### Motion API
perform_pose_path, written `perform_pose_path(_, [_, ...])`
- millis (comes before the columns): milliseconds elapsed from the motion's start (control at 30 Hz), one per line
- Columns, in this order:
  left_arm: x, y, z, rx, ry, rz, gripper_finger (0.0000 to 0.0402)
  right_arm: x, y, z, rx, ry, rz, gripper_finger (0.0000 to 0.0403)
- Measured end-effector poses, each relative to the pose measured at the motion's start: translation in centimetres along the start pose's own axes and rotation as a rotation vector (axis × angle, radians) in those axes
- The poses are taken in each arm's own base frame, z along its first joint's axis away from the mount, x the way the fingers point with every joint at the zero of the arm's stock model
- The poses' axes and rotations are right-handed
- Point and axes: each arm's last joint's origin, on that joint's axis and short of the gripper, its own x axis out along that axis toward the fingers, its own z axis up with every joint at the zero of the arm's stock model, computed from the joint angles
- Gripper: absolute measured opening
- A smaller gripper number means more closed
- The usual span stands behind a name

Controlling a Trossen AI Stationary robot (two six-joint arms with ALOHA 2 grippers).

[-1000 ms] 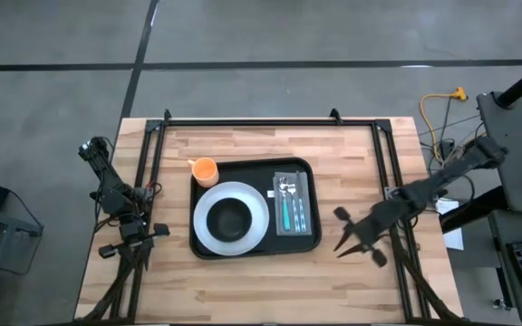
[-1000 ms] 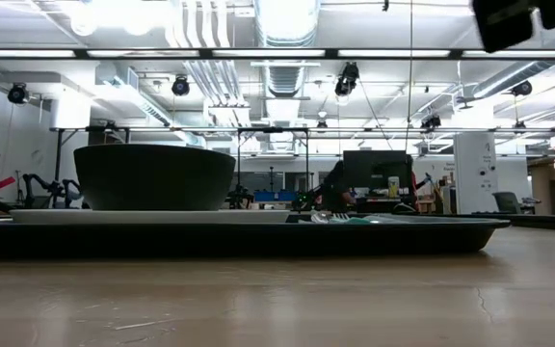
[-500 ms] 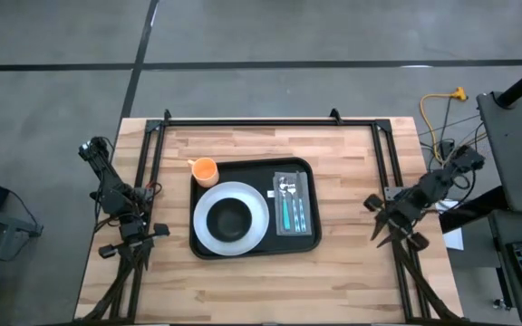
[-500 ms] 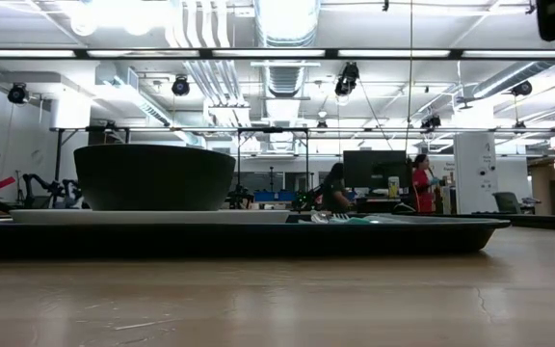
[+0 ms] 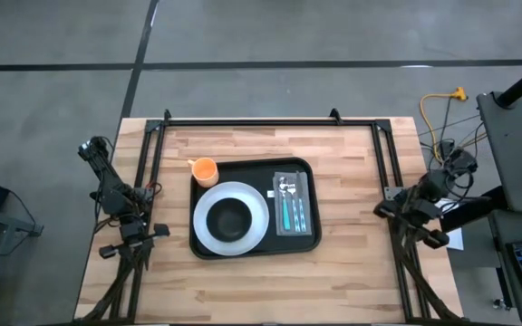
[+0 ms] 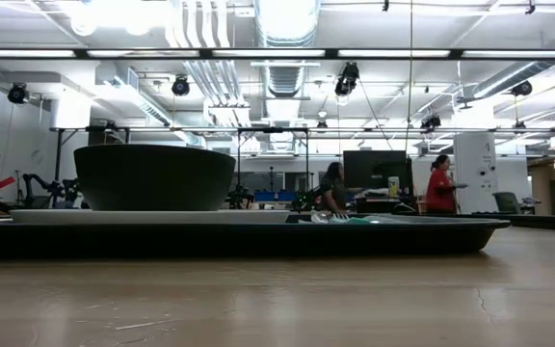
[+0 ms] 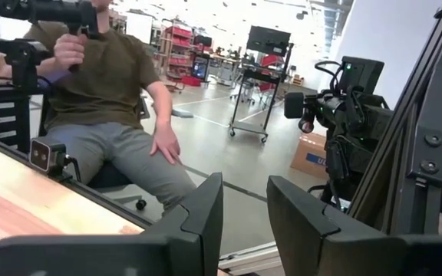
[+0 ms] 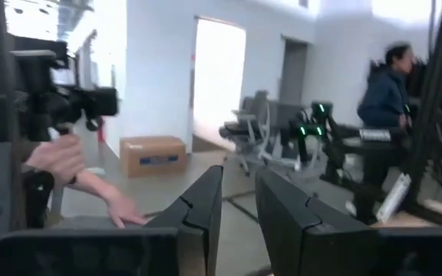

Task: Set up tray
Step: Return to Home Position

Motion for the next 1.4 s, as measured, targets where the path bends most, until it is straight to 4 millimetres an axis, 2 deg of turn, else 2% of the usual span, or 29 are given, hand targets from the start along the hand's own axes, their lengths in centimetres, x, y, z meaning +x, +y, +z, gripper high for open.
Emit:
perform_pose_path(333, [0.0, 0.0, 0.0, -0.001, 0.002, 0.0, 0.0085, 0.4, -0.3, -1.8, -0.006, -0.089, 0.02, 0.0085])
perform_pose_path(833, [0.0, 0.0, 0.0, -0.001, 0.002, 0.001, 0.0085, 0.7, -0.6, -5.2, -0.014, -0.003, 0.014, 0.0068])
perform_pose_path(1133, [0.0, 0.0, 0.0, -0.001, 0.002, 0.001, 0.0085, 0.7, -0.7, -5.9, -0.014, 0.067, 0.001, 0.008])
perform_pose_path(1267, [0.0, 0.0, 0.0, -0.001, 0.002, 0.0, 0.0085, 0.6, -1.1, -6.2, -0.016, 0.088, -0.148, 0.0085])
perform_pose_path(1400, [0.0, 0.0, 0.0, -0.001, 0.002, 0.0, 0.0085, 0.3, -1.9, -6.6, -0.011, 0.125, -0.433, 0.0086])
